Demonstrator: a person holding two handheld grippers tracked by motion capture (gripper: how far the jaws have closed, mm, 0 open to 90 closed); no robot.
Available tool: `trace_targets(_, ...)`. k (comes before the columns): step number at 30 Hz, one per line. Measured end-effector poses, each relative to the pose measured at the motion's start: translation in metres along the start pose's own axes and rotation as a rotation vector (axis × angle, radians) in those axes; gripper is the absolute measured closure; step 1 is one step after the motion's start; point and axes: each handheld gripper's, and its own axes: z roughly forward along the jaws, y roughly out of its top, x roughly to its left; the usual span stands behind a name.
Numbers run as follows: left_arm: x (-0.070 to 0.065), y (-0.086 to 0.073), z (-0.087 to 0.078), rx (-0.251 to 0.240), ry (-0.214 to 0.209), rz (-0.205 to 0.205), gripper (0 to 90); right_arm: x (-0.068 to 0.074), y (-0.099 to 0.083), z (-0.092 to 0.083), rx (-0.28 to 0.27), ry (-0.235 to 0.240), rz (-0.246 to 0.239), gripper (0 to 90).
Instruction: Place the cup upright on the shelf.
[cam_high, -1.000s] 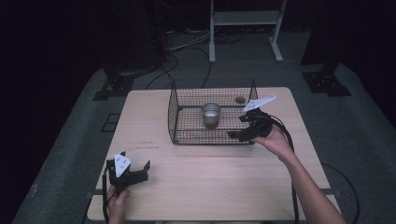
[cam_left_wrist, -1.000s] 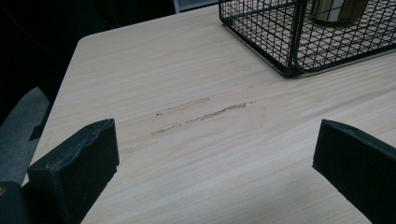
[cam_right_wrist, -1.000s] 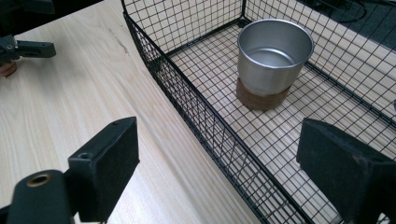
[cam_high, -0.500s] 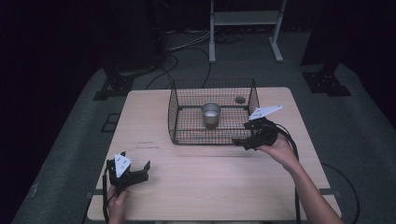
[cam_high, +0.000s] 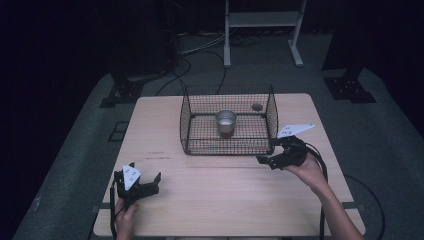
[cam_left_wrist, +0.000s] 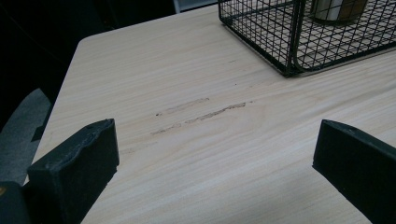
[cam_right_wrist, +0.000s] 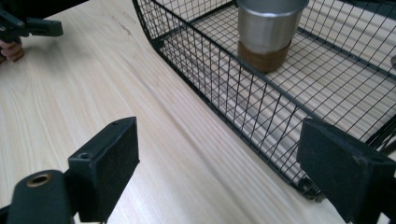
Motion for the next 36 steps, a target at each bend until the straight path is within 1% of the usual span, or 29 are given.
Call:
trace_targets(5, 0.0, 0.0, 0.0, 0.004, 0.0, 0.002, 0.0, 0.001, -0.012, -0.001, -0.002, 0.008, 0.01, 12.2)
trace_targets(8, 0.0, 0.0, 0.0, 0.002, 0.0, 0.002, 0.0, 0.002, -0.019, -0.002, 0.007, 0.004, 0.017, 12.2)
trace_targets(9, 0.0, 0.0, 0.0, 0.004, 0.0, 0.002, 0.0, 0.001, -0.023, -0.004, -0.003, 0.001, 0.023, 12.2)
trace_targets(14, -0.001, 0.0, 0.0, 0.004, 0.002, 0.004, 0.0, 0.003, -0.029, -0.007, -0.009, -0.007, 0.027, 11.5)
trace_targets(17, -0.001, 0.0, 0.0, 0.004, 0.002, 0.005, 0.0, 0.003, -0.037, -0.011, -0.017, -0.007, 0.038, 11.5)
trace_targets(22, -0.001, 0.0, 0.0, 0.004, 0.002, 0.007, 0.0, 0.004, -0.043, -0.013, -0.016, -0.016, 0.039, 11.5)
trace_targets(27, -0.001, 0.0, 0.0, 0.004, 0.004, 0.01, 0.0, 0.003, -0.05, -0.015, -0.017, -0.014, 0.059, 11.4)
trace_targets(34, -0.001, 0.0, 0.0, 0.004, 0.004, 0.011, 0.0, 0.003, -0.06, -0.021, -0.029, -0.023, 0.072, 11.4)
trace_targets(35, -0.002, 0.0, 0.0, 0.005, 0.005, 0.013, 0.0, 0.004, -0.064, -0.022, -0.028, -0.03, 0.075, 11.4)
trace_targets(36, -0.002, 0.0, 0.0, 0.005, 0.005, 0.013, 0.0, 0.004, -0.066, -0.023, -0.029, -0.027, 0.08, 11.4)
